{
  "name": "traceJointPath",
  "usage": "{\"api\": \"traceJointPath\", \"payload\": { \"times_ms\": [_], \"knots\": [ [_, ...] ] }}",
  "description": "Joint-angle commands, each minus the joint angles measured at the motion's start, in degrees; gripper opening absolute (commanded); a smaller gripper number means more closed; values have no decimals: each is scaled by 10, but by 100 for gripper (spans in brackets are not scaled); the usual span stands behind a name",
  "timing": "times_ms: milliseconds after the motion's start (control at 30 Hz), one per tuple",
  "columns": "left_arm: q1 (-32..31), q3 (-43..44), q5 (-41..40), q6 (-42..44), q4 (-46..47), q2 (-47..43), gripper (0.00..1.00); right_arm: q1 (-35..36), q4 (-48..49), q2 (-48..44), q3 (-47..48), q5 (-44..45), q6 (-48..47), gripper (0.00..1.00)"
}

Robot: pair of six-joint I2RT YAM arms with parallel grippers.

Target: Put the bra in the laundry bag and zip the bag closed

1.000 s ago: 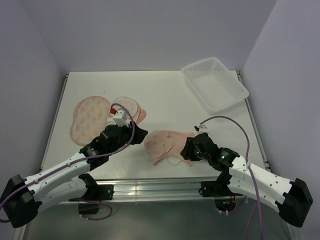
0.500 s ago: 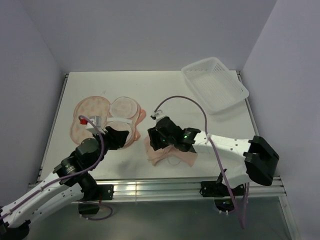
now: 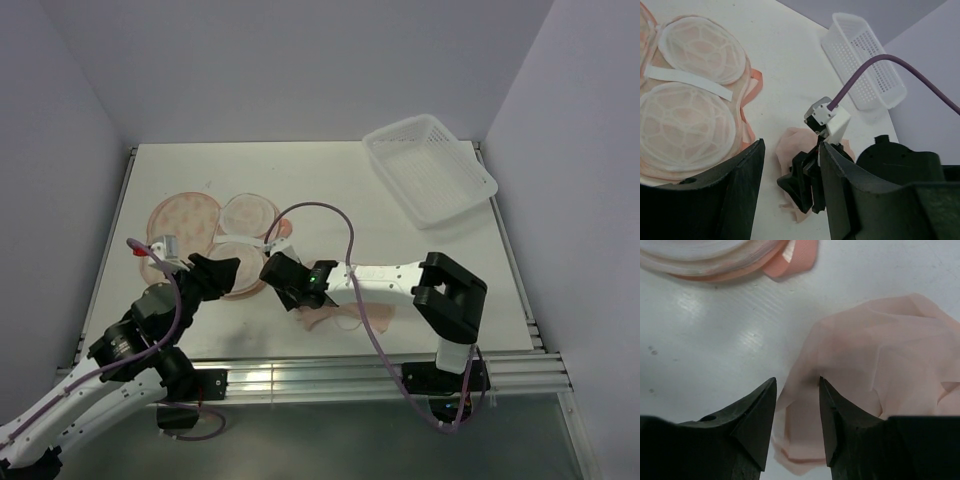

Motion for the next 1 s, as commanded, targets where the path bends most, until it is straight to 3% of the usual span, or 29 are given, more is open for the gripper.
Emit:
{"api": "traceJointPath", "payload": {
  "times_ms": [0, 33, 67, 133, 167, 300, 533, 633, 833, 967],
  "knots": [
    [-2, -9, -4, -16, 1, -7, 54, -1, -25, 28, 41, 65, 11, 46],
    [-1, -13, 1, -20, 2, -7, 54, -1, -27, 39, 44, 74, 11, 41],
    [-2, -20, 3, -22, 6, -6, 54, -1, -27, 43, 46, 78, 15, 26],
    [-1, -26, 8, -23, 10, -4, 54, -2, -23, 45, 48, 102, 22, 13],
    [-1, -29, 10, -25, 16, -3, 54, -2, -21, 35, 43, 116, 41, 1],
    [-1, -38, 32, -15, 51, 23, 55, -6, 19, -65, -4, 193, 75, 0],
    [-1, -37, 91, 33, 156, 91, 56, 8, 56, -388, -93, 341, 102, 0],
    [-2, -20, 112, 54, 185, 123, 57, 49, 38, -478, -102, 401, 112, 0],
    [-1, 16, 145, 82, 194, 156, 58, 203, -69, -507, -43, 531, 161, 0],
    [-1, 26, 148, 85, 177, 152, 61, 294, -211, -460, 50, 564, 275, 0]
  ]
}}
